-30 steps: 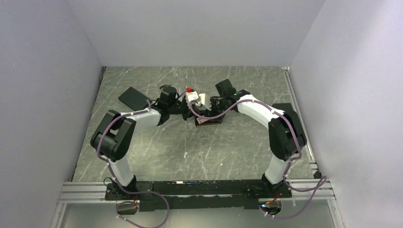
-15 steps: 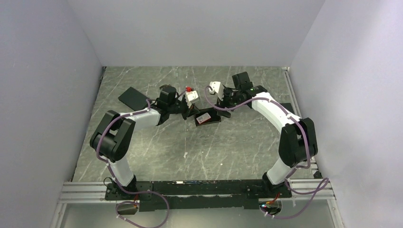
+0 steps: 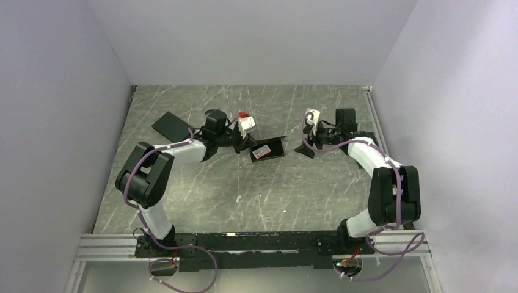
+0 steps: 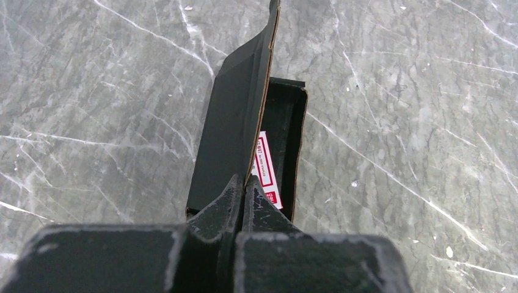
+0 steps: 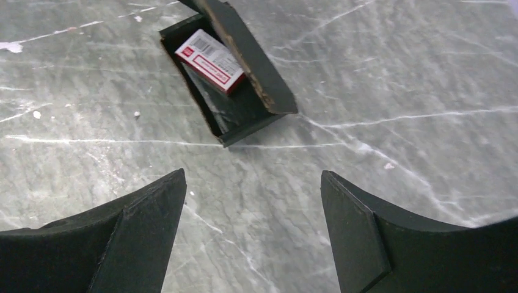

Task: Fold the paper box
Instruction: Close the paper box at the center of the board.

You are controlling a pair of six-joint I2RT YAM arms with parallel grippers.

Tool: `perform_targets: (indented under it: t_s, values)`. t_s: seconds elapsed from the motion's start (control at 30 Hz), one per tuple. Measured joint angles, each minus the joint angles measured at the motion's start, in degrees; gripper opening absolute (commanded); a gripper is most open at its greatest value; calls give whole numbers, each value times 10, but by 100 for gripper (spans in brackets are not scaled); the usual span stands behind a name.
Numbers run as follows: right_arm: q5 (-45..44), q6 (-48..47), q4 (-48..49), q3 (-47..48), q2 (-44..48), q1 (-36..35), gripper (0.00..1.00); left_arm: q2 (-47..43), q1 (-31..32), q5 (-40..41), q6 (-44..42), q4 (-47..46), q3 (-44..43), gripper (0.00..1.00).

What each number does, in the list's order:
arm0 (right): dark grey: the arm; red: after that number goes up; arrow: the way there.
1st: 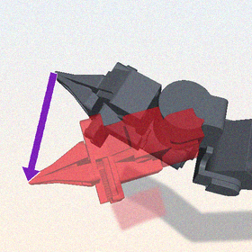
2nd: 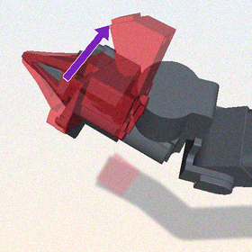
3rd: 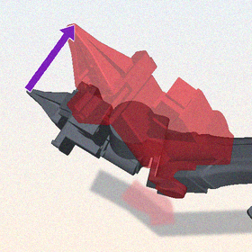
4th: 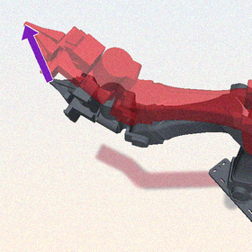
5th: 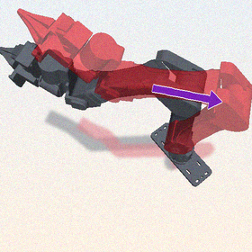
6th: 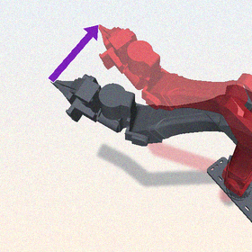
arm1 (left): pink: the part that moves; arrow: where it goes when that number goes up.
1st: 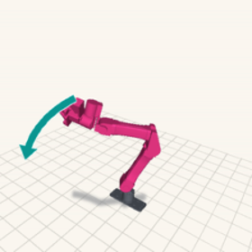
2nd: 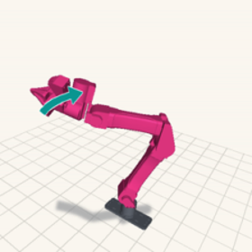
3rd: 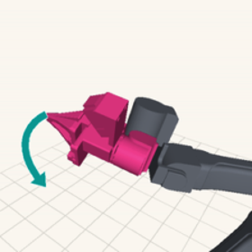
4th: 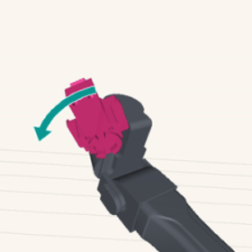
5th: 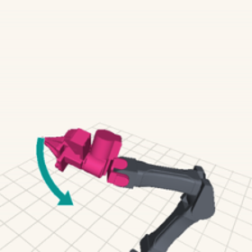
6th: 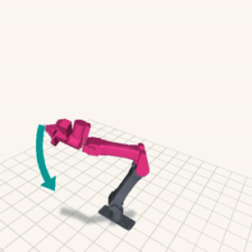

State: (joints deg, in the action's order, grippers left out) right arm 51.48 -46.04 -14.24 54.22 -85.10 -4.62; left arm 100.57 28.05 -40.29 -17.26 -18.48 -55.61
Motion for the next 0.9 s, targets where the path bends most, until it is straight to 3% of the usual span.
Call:
perform_targets:
  t_s: [0.43, 0.9]
  values:
    - [61, 50, 221, -26, -101, 0, 76, 0, 1, 1, 3, 3, 0, 0]
    - [26, 27, 206, 24, -150, -49, 54, 0, -5, 1, 17, -2, 0, 0]
